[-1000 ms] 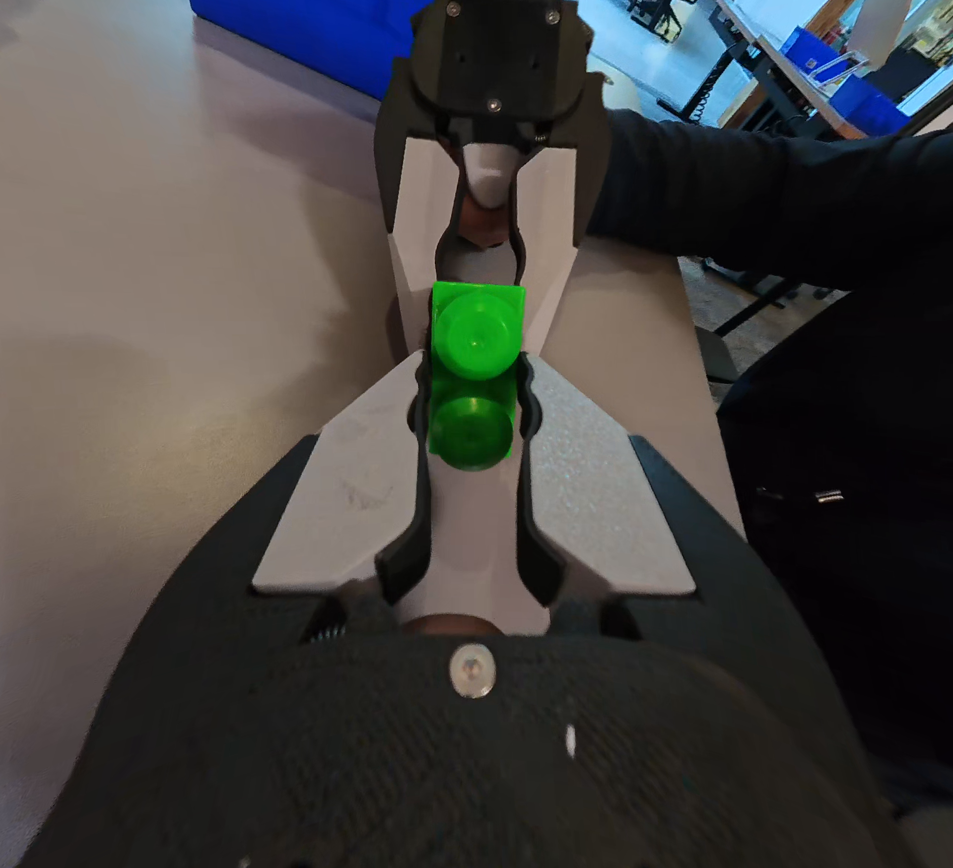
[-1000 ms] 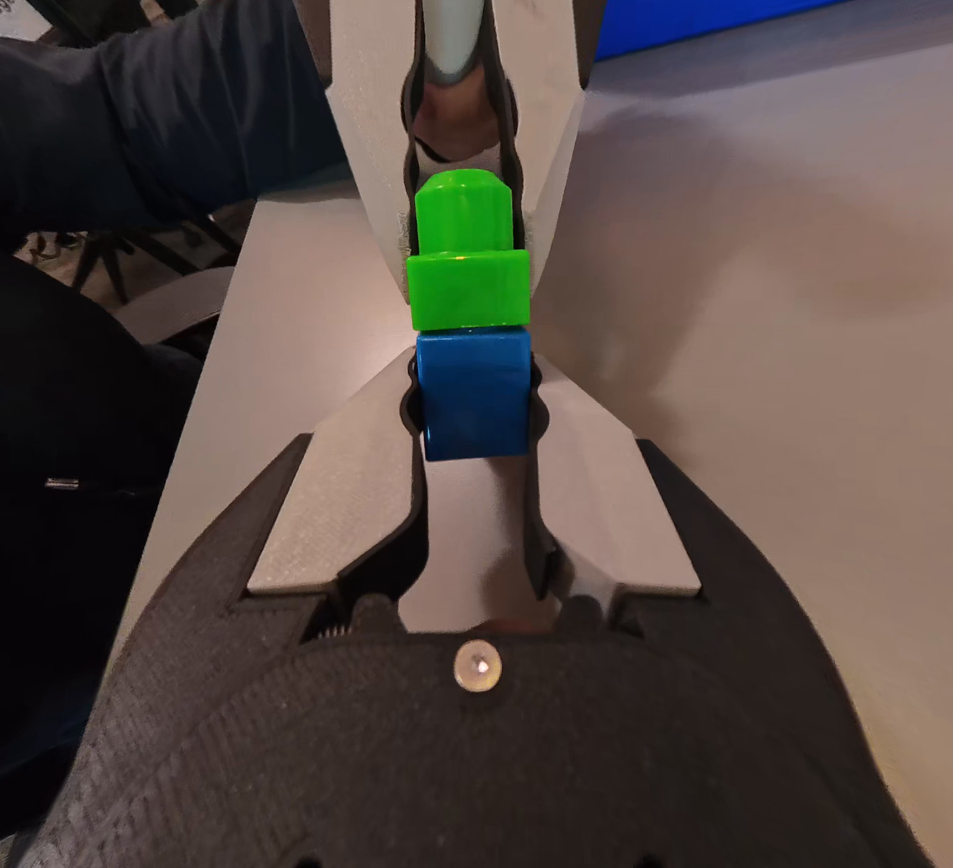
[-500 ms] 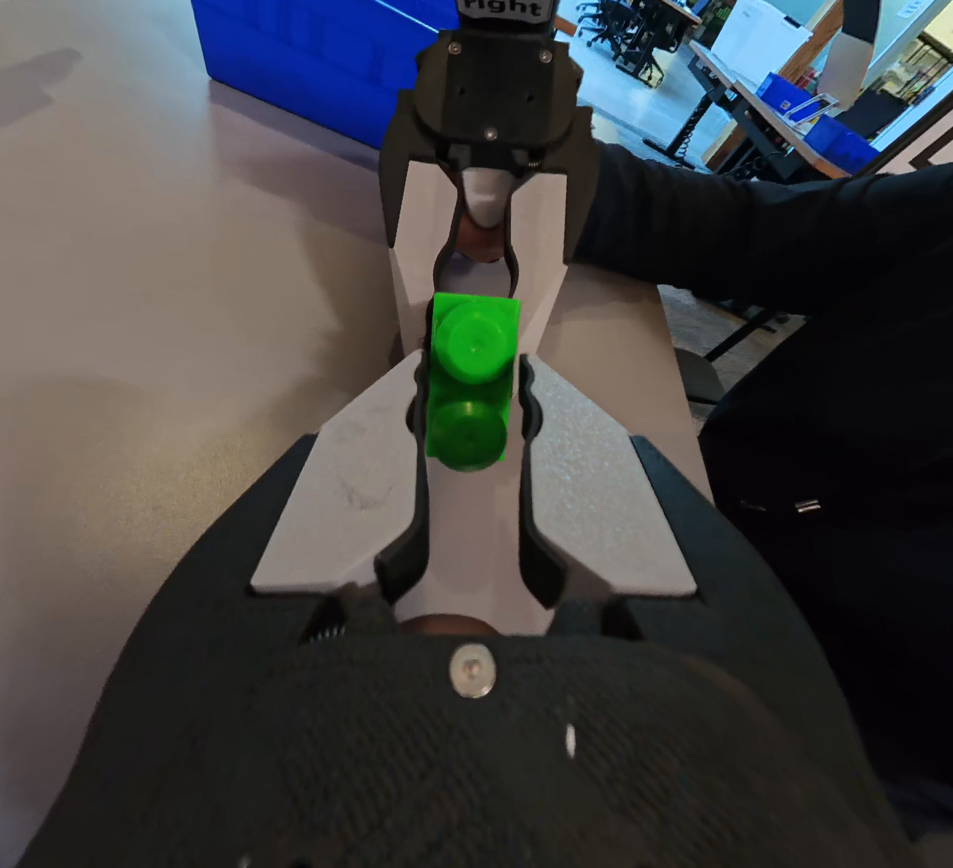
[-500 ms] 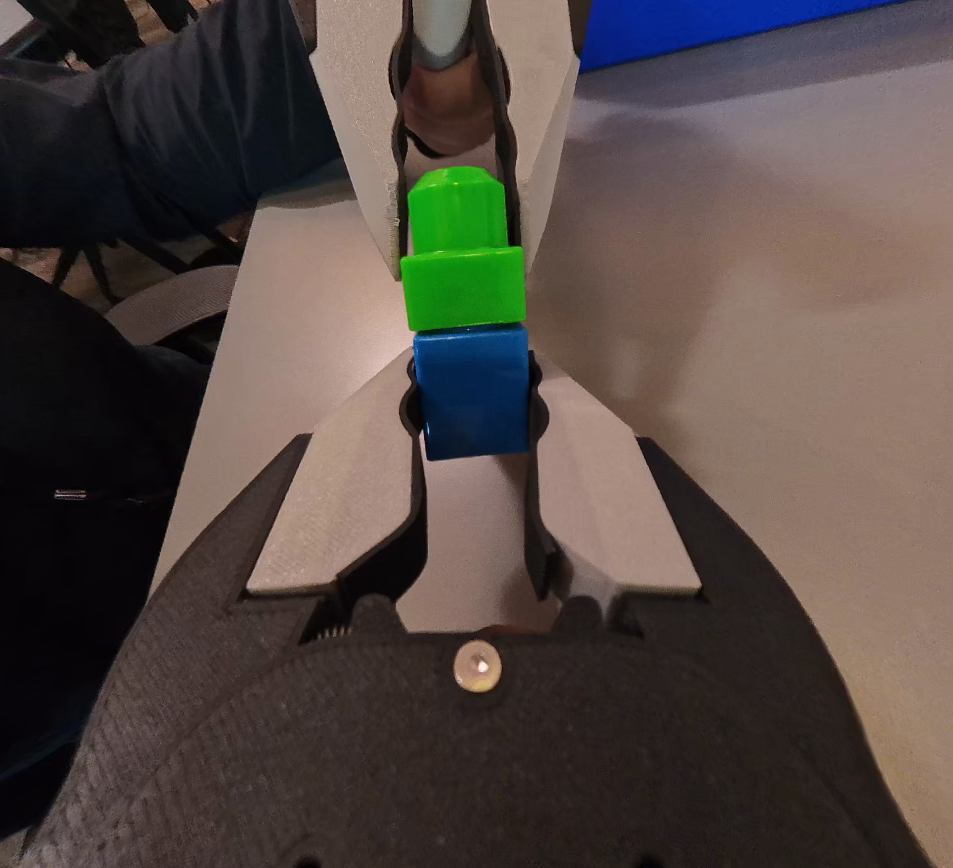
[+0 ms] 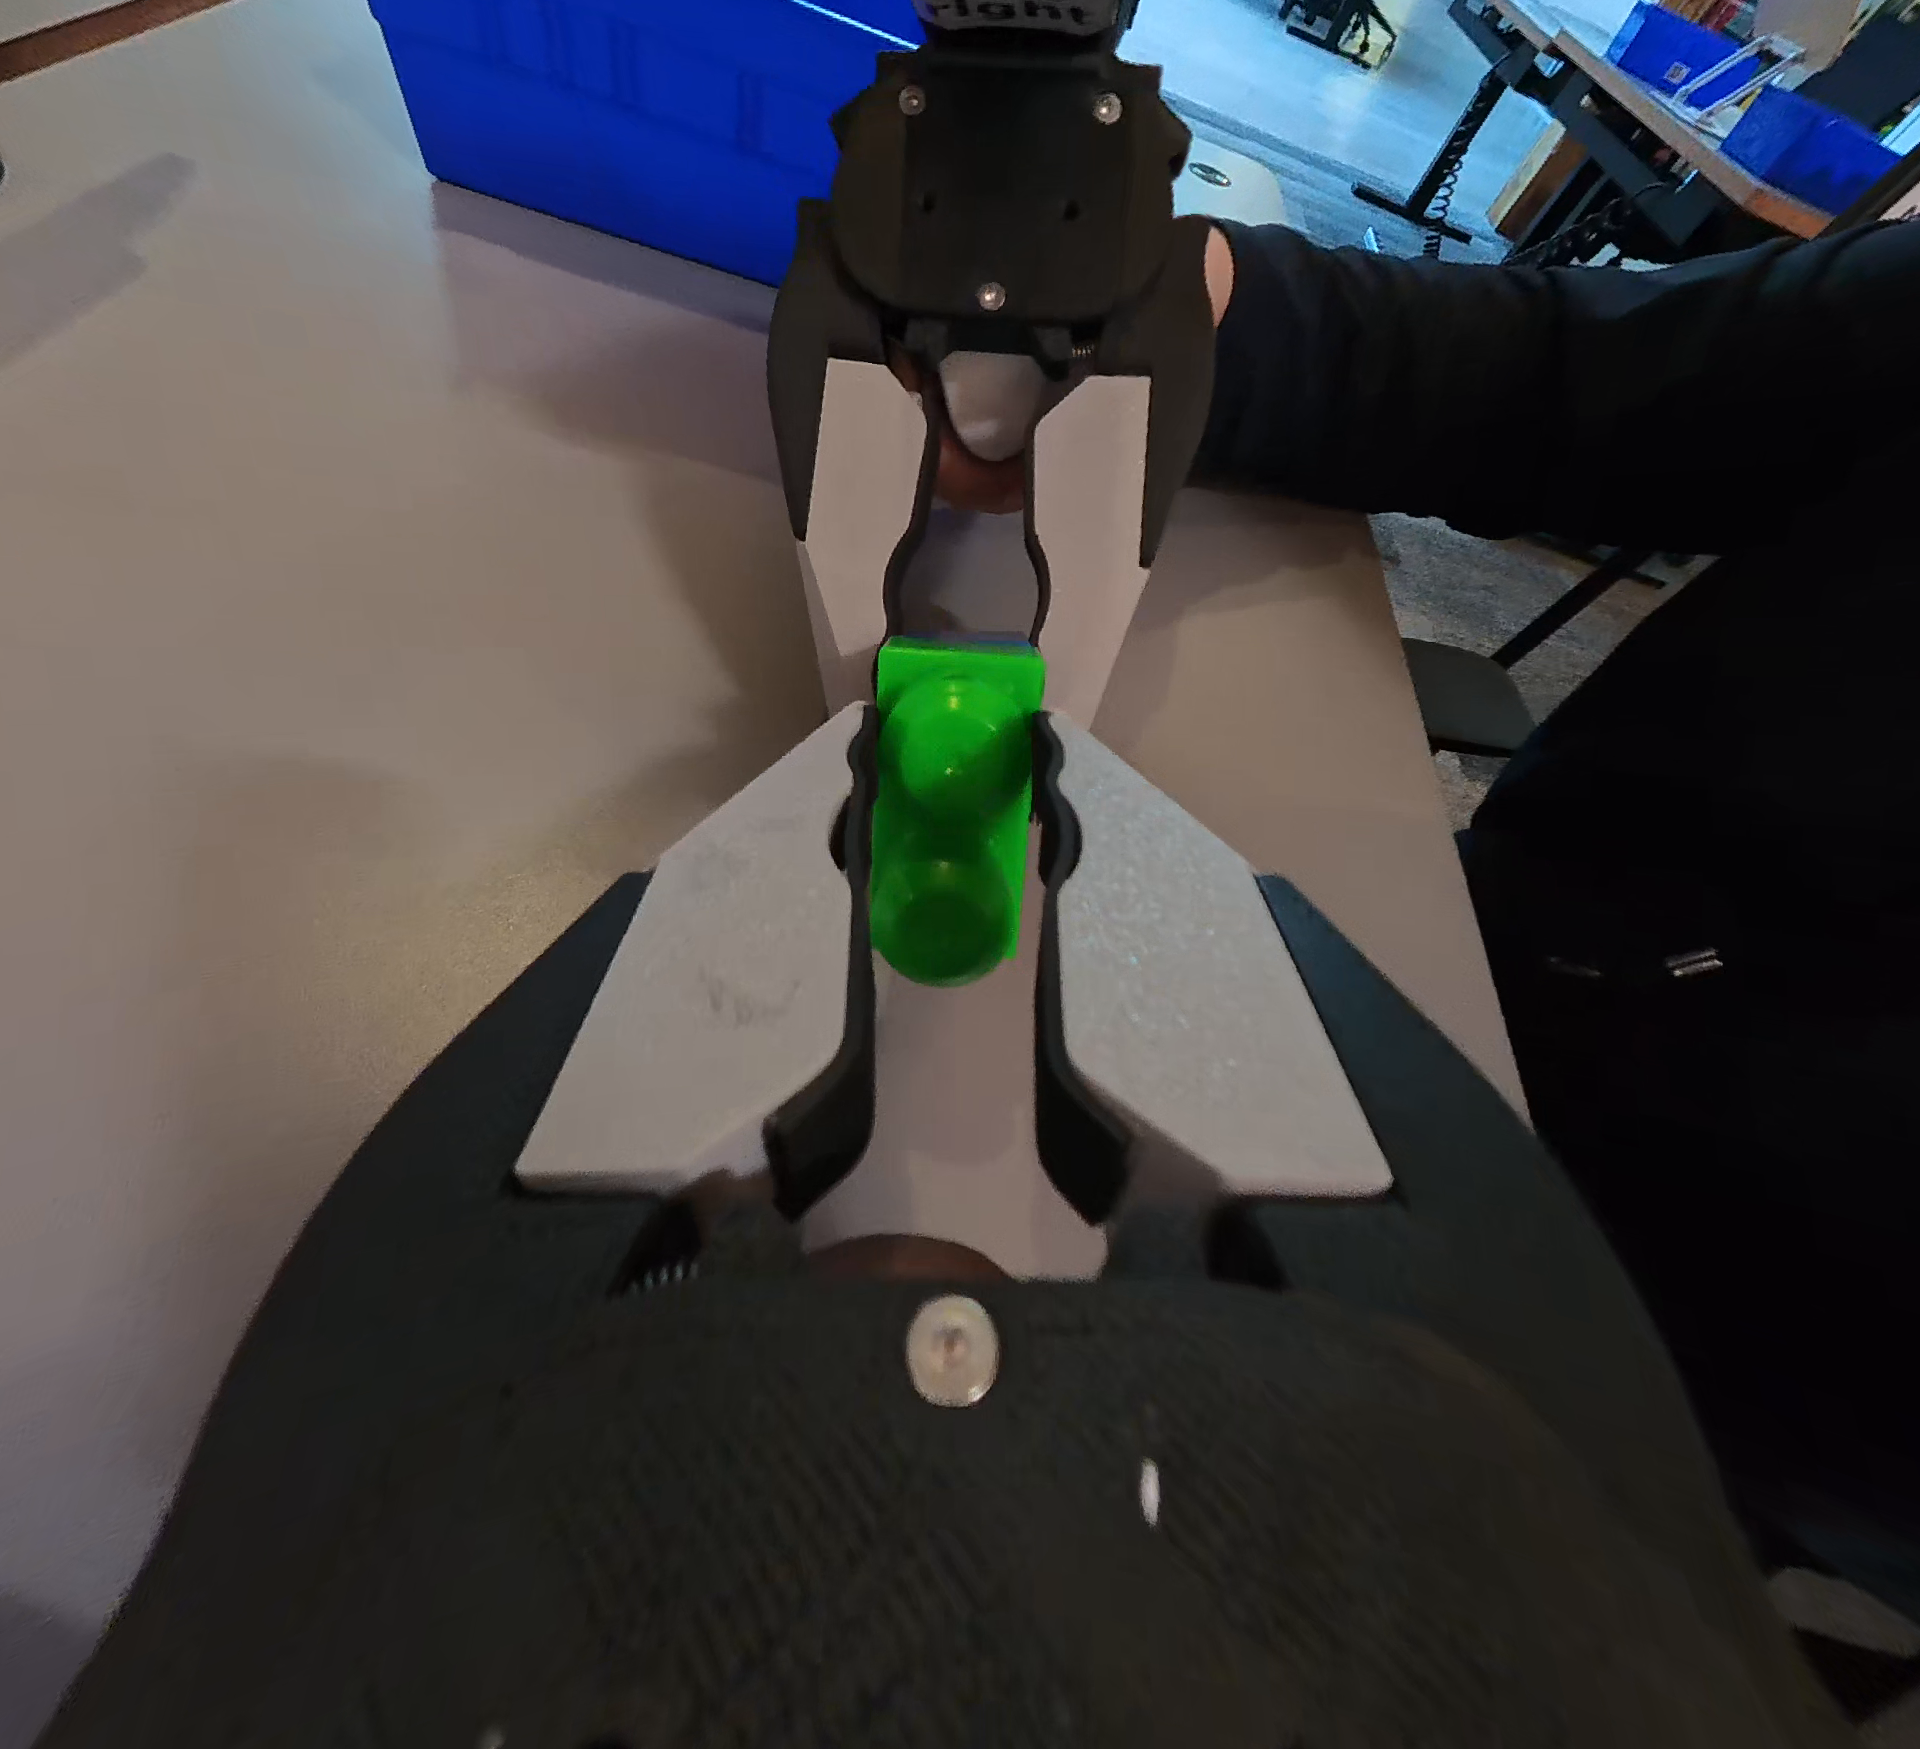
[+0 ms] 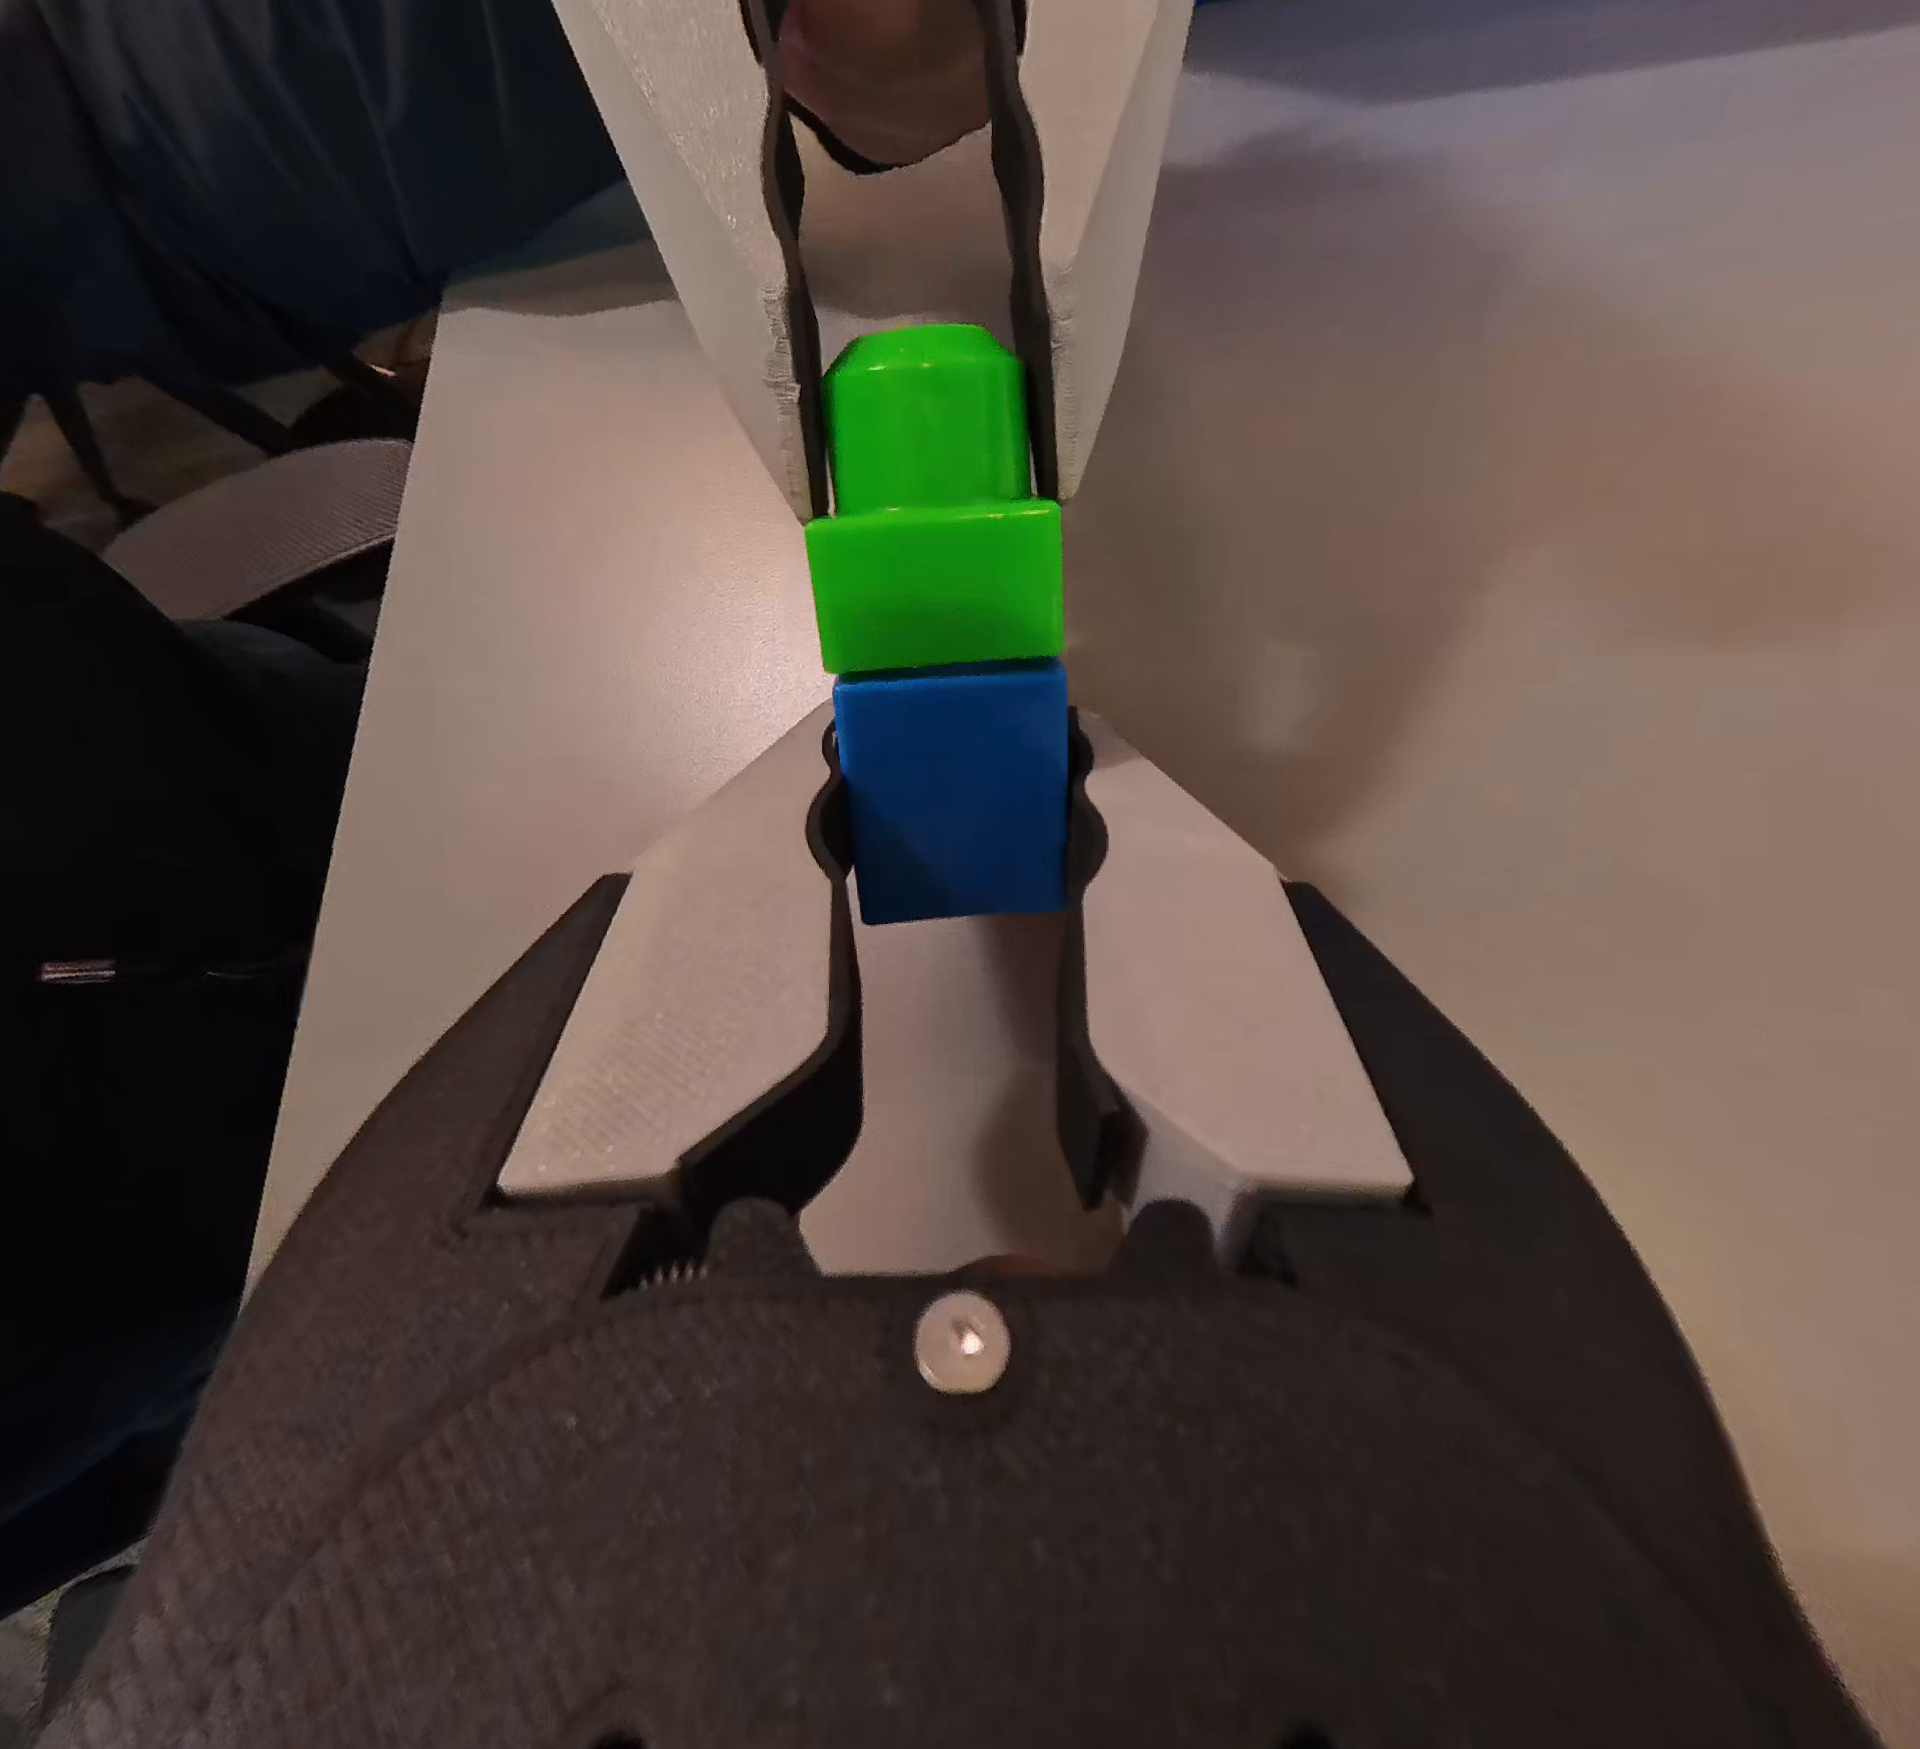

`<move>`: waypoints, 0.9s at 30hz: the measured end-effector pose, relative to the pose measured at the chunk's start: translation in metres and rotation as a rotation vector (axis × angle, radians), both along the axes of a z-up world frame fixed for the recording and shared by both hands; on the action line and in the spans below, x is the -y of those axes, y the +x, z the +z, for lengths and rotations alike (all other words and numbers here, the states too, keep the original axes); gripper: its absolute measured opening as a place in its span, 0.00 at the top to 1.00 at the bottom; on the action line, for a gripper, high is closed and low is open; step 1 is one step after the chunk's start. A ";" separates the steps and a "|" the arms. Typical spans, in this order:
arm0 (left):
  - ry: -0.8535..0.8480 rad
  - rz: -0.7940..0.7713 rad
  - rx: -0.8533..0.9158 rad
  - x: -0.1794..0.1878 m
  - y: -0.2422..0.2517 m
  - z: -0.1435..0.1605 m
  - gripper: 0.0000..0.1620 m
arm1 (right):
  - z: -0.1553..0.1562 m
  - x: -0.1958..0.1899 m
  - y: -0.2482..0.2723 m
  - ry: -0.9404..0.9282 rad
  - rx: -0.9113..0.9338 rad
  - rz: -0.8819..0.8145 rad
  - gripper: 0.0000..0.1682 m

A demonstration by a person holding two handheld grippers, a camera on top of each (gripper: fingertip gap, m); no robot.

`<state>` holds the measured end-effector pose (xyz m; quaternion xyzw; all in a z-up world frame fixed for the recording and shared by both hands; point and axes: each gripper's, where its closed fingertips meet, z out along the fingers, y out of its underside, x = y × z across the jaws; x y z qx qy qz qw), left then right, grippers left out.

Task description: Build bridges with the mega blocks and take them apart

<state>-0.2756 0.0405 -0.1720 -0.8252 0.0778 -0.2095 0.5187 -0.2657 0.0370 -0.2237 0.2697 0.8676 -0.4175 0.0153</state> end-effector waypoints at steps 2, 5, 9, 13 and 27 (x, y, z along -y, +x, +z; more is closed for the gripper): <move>-0.001 -0.009 -0.014 0.000 0.001 0.000 0.84 | -0.001 0.000 0.000 0.021 -0.011 0.007 0.79; -0.031 -0.025 0.004 -0.002 0.001 0.000 0.84 | -0.003 -0.001 0.001 0.044 -0.008 0.014 0.79; -0.074 -0.061 0.037 -0.003 0.000 0.000 0.84 | -0.003 -0.001 0.000 0.068 -0.029 0.011 0.80; -0.078 -0.060 0.053 -0.005 -0.003 0.000 0.84 | -0.004 -0.001 -0.005 0.077 -0.039 -0.011 0.80; 0.251 0.153 0.021 0.005 -0.036 0.060 0.84 | 0.046 -0.009 -0.025 -0.388 0.000 -0.110 0.79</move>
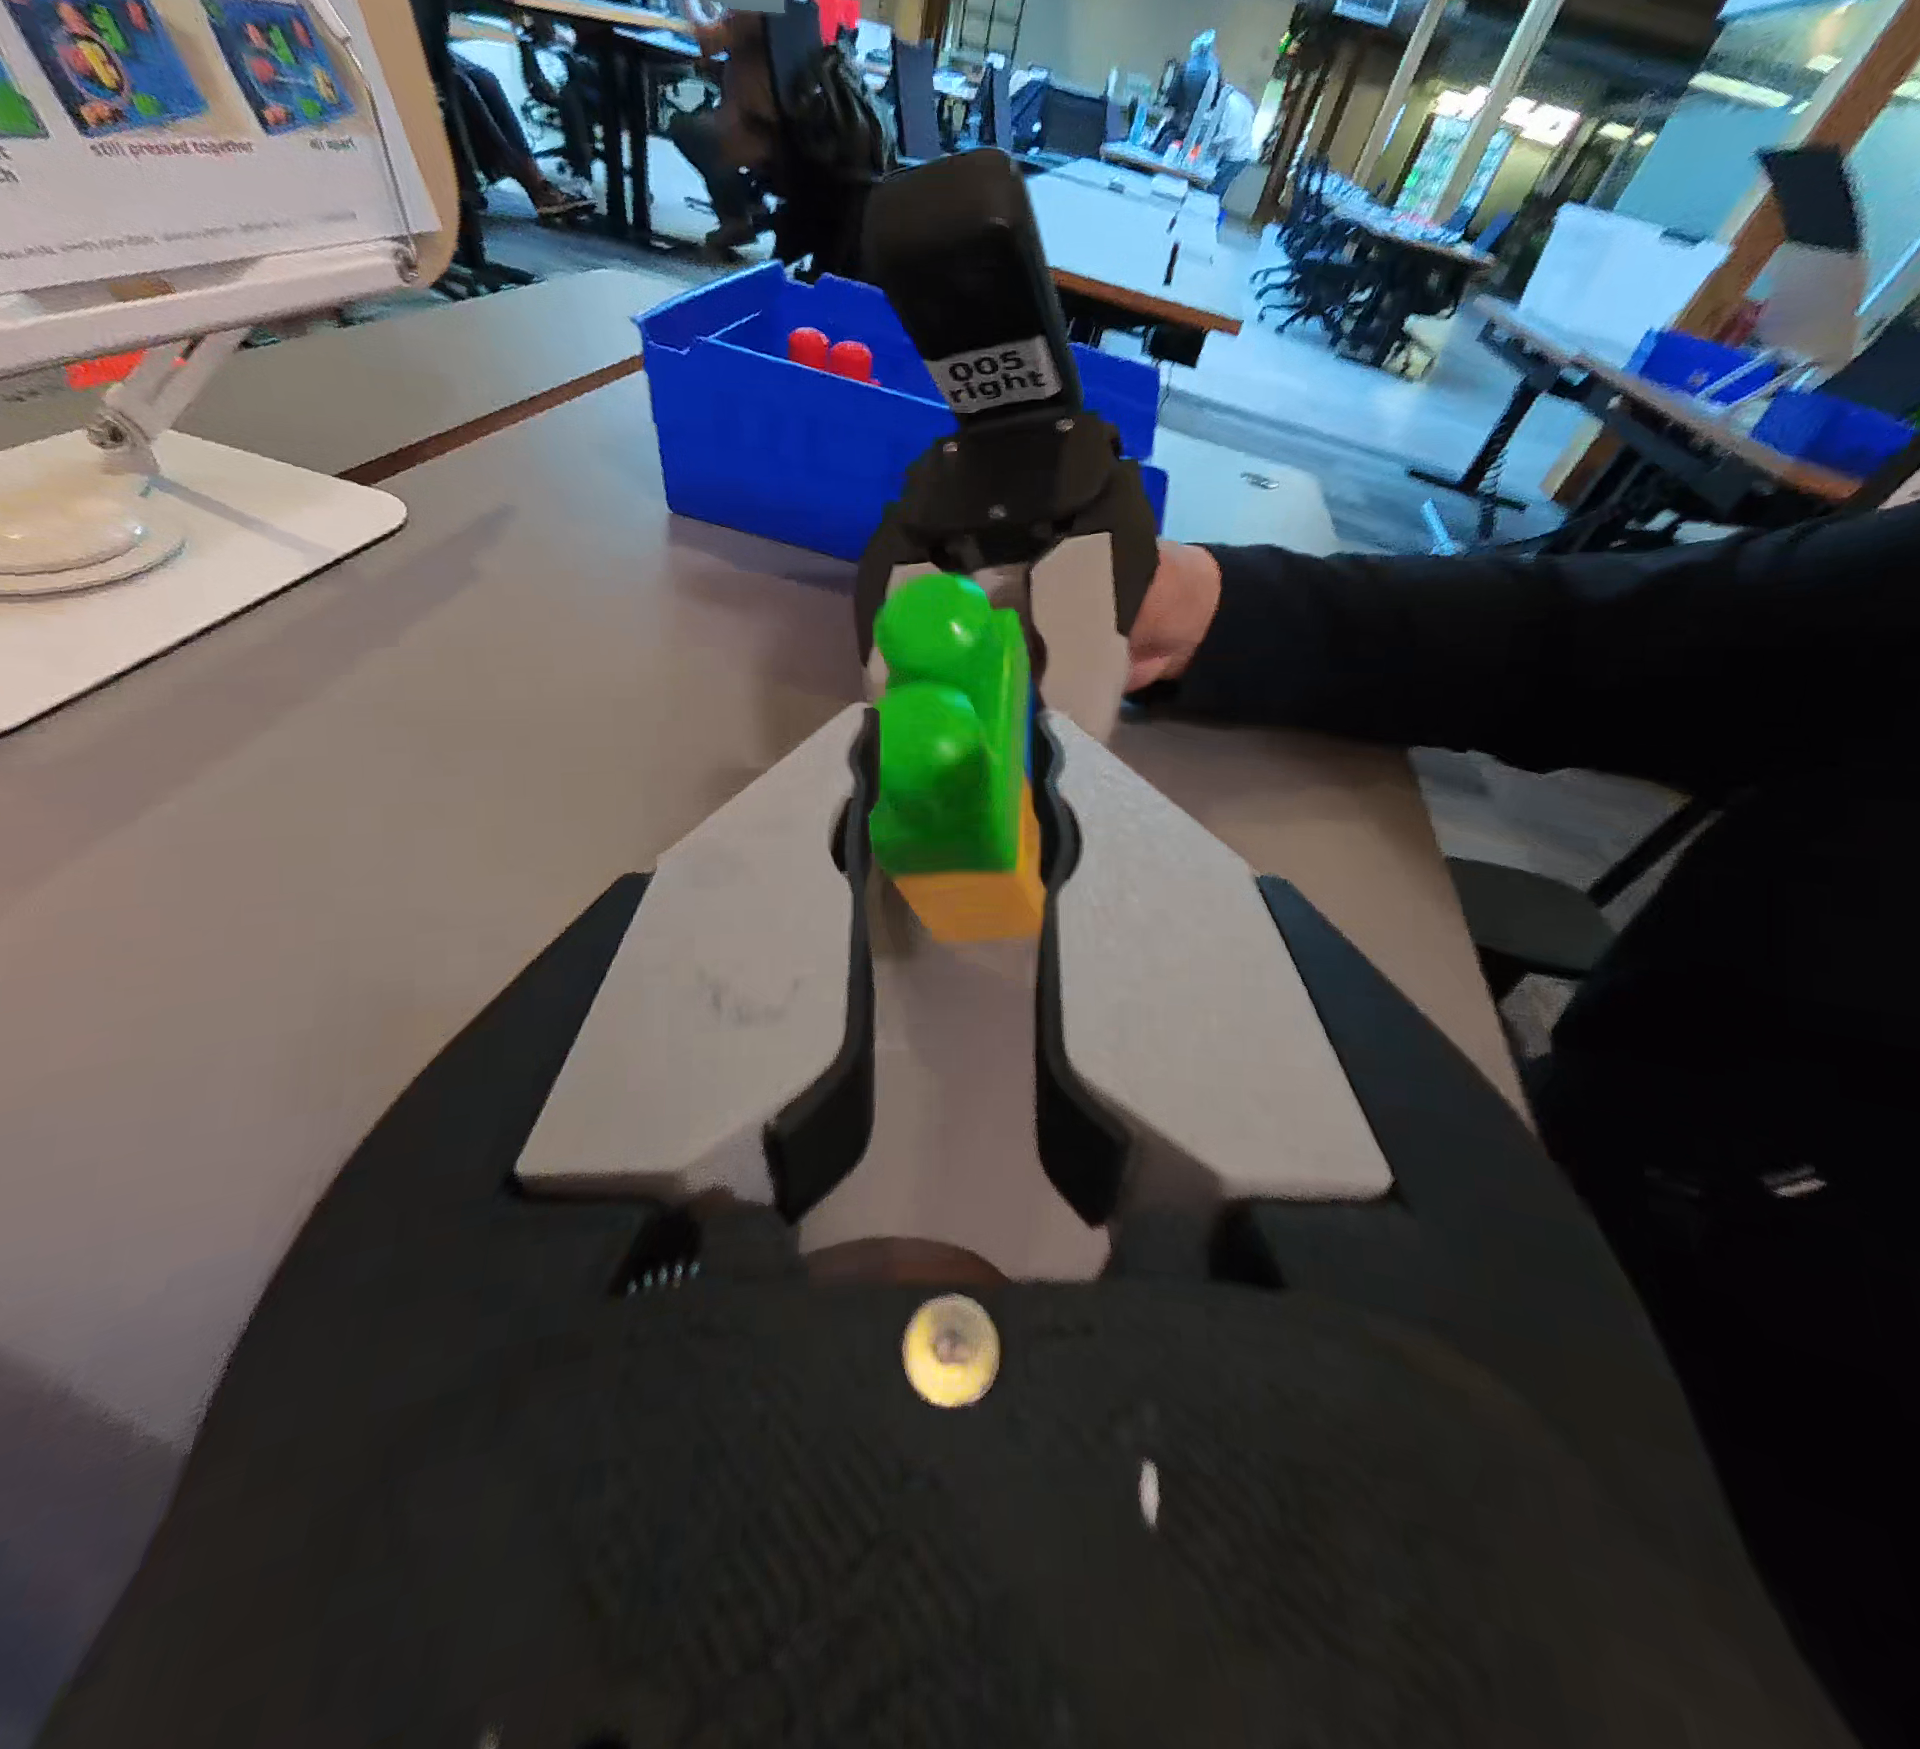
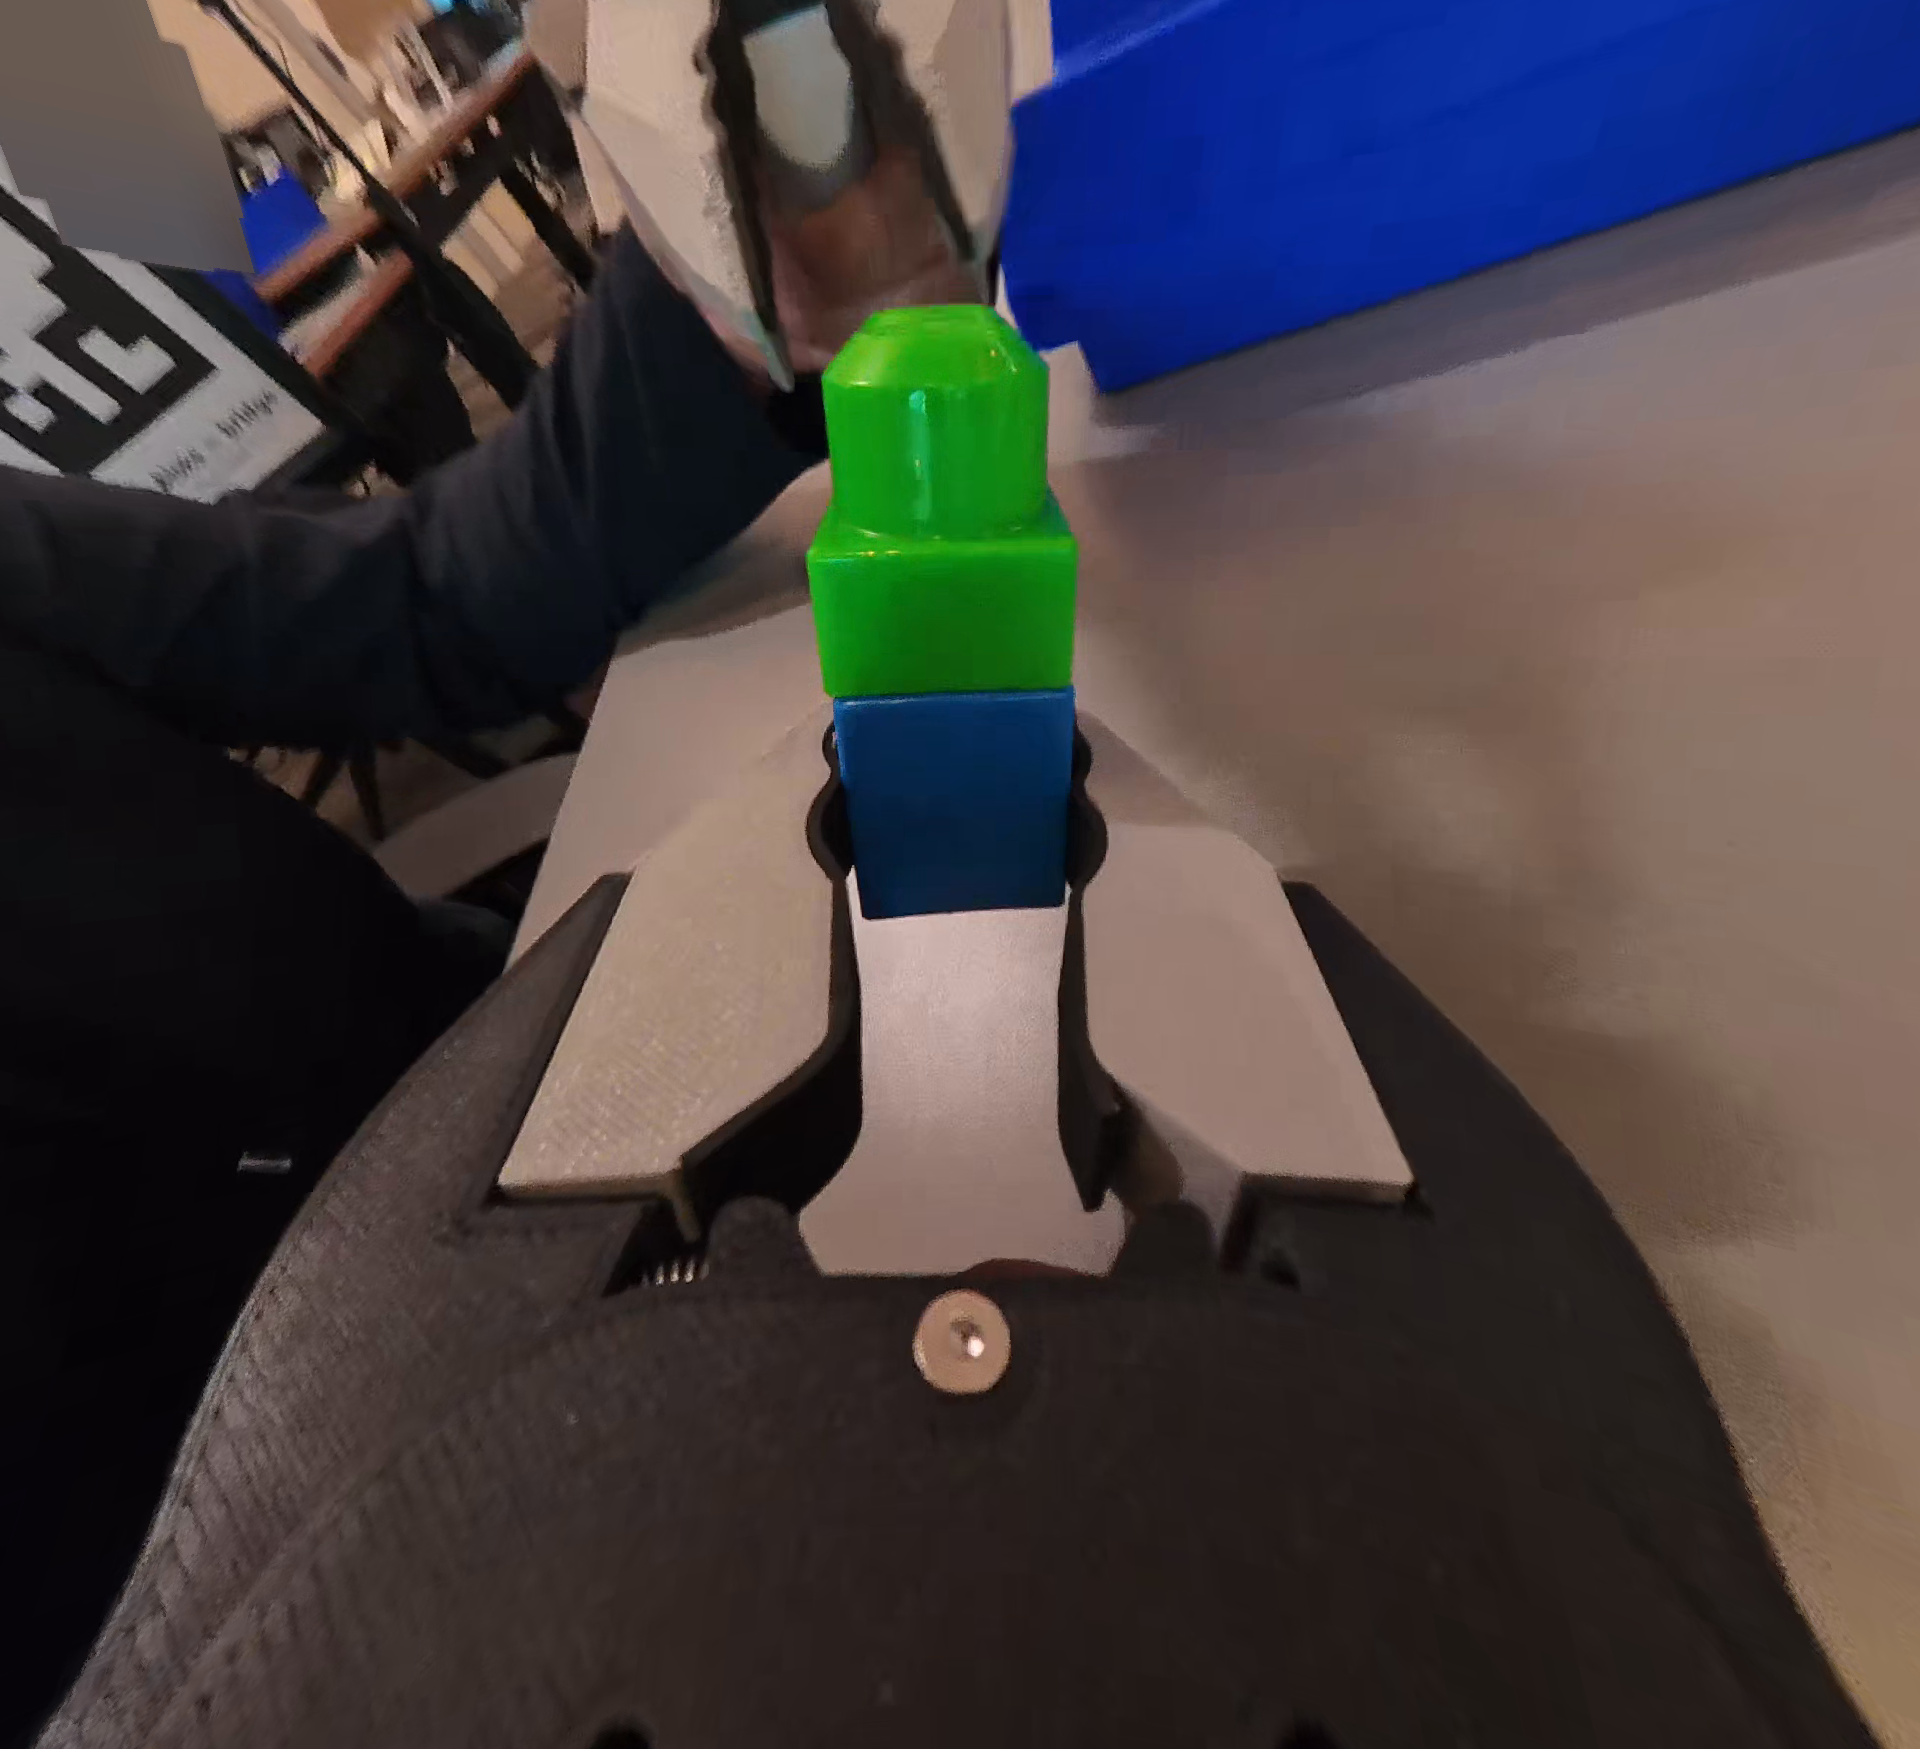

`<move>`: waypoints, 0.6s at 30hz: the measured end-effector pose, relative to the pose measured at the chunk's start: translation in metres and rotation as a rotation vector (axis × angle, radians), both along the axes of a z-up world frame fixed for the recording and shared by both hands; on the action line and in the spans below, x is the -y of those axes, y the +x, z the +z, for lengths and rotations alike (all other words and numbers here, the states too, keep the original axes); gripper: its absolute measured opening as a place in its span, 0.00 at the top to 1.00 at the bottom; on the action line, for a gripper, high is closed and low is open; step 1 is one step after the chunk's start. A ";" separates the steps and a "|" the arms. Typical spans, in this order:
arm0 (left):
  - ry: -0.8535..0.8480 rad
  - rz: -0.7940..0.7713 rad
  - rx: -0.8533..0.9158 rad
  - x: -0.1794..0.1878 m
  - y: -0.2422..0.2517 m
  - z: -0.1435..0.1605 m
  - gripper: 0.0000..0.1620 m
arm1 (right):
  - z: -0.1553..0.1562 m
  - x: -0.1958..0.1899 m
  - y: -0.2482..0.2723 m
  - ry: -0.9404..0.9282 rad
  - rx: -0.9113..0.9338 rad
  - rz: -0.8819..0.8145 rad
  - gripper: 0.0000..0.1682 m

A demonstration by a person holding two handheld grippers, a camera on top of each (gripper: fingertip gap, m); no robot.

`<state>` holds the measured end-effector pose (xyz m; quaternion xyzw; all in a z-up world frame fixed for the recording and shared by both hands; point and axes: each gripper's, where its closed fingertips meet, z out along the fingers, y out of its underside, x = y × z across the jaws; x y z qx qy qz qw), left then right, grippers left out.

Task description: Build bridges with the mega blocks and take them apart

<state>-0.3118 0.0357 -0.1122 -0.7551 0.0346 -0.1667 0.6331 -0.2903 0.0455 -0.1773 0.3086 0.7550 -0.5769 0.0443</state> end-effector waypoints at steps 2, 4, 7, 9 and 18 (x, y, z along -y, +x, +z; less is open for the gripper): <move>-0.012 -0.017 0.032 0.006 0.000 -0.007 0.84 | 0.012 -0.003 -0.001 -0.067 -0.033 -0.007 0.79; -0.038 -0.038 0.062 0.005 0.004 -0.017 0.81 | 0.024 -0.004 -0.001 -0.135 -0.055 -0.009 0.79; -0.025 -0.107 0.102 -0.002 0.020 -0.019 0.77 | 0.031 -0.003 0.002 -0.187 -0.076 0.004 0.78; -0.035 -0.113 0.092 -0.008 0.025 -0.022 0.72 | 0.027 -0.003 0.001 -0.159 -0.085 -0.007 0.78; -0.010 -0.115 0.061 -0.021 0.035 -0.026 0.78 | 0.033 0.000 0.008 -0.216 -0.093 0.038 0.78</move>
